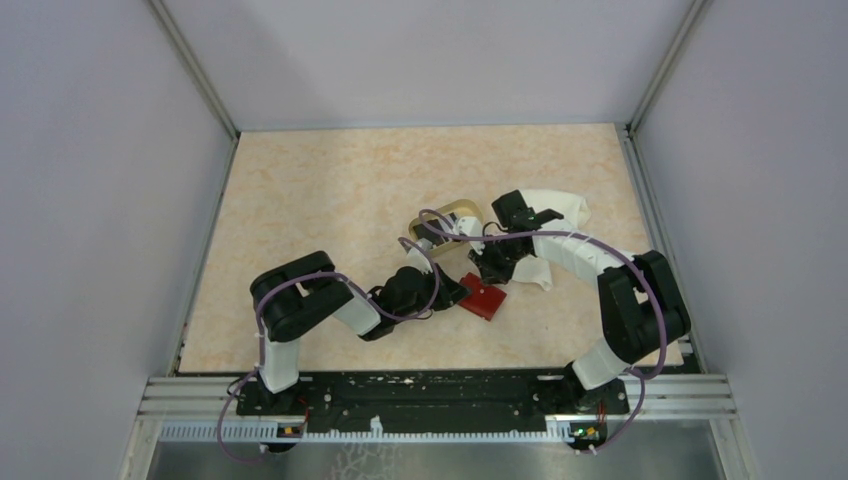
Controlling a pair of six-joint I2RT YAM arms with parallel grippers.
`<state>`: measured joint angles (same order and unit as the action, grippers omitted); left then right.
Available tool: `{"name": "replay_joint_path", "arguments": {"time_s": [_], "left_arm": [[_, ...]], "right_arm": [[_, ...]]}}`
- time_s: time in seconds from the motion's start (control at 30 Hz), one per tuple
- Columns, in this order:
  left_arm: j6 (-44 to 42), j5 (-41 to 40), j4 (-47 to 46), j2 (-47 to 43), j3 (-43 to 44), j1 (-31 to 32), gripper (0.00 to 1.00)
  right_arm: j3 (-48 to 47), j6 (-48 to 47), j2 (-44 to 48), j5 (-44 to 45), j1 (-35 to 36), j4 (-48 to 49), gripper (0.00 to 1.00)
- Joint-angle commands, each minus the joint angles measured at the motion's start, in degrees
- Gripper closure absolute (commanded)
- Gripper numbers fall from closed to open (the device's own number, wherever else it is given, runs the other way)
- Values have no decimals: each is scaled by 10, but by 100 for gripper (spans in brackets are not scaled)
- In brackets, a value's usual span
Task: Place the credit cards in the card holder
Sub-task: Close the card holder at the center of the board.
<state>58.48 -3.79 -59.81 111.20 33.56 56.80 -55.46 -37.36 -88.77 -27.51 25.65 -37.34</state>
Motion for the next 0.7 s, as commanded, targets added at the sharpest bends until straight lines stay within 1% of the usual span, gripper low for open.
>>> {"name": "replay_joint_path", "arguments": {"time_s": [0.0,0.67], "left_arm": [[-1,2,29,13,-5,-3,100],[6,8,-3,15,-21,-3,100]], "right_arm": [[-4,14,5,-14,5,-14,100],[16,20,-18,-28,15,-23,100]]}}
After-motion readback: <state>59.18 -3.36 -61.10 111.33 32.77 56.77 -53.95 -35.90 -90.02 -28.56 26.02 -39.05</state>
